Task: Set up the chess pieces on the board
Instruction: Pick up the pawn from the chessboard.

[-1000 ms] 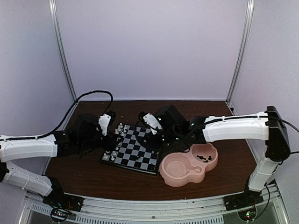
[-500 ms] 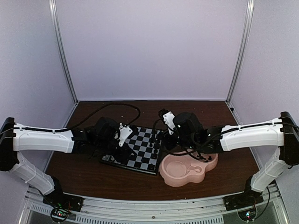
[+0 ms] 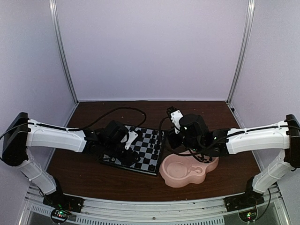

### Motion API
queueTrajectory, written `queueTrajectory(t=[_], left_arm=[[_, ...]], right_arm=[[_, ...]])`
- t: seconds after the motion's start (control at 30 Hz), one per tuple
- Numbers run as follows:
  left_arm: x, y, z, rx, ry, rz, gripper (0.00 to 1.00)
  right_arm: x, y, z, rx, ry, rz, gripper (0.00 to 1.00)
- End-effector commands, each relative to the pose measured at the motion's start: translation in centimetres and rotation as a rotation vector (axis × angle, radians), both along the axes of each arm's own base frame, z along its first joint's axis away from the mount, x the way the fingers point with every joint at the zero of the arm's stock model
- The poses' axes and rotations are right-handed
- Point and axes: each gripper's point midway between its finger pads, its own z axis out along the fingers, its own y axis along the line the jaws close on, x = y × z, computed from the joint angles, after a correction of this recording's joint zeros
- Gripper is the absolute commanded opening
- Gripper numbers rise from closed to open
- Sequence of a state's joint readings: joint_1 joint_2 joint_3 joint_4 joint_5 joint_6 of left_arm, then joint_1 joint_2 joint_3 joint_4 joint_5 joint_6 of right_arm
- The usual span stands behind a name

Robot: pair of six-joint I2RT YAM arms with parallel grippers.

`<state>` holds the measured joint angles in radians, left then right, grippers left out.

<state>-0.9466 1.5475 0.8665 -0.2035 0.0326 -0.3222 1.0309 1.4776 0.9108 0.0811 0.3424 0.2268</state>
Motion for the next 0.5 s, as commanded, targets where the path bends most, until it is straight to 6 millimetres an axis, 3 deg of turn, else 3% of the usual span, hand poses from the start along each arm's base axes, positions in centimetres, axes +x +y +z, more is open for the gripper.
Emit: queueTrajectory(t=[0.0, 0.47], left_arm=[[0.9, -1.4, 0.6, -0.036, 0.009, 0.051, 0.57], [2.5, -1.8, -1.1, 0.039, 0.007, 0.186, 0.59]], right_arm=[[0.5, -1.2, 1.9, 0.047, -0.047, -0.062, 0.38], [0.4, -1.7, 2.5, 0.056, -0.063, -0.069, 0.38]])
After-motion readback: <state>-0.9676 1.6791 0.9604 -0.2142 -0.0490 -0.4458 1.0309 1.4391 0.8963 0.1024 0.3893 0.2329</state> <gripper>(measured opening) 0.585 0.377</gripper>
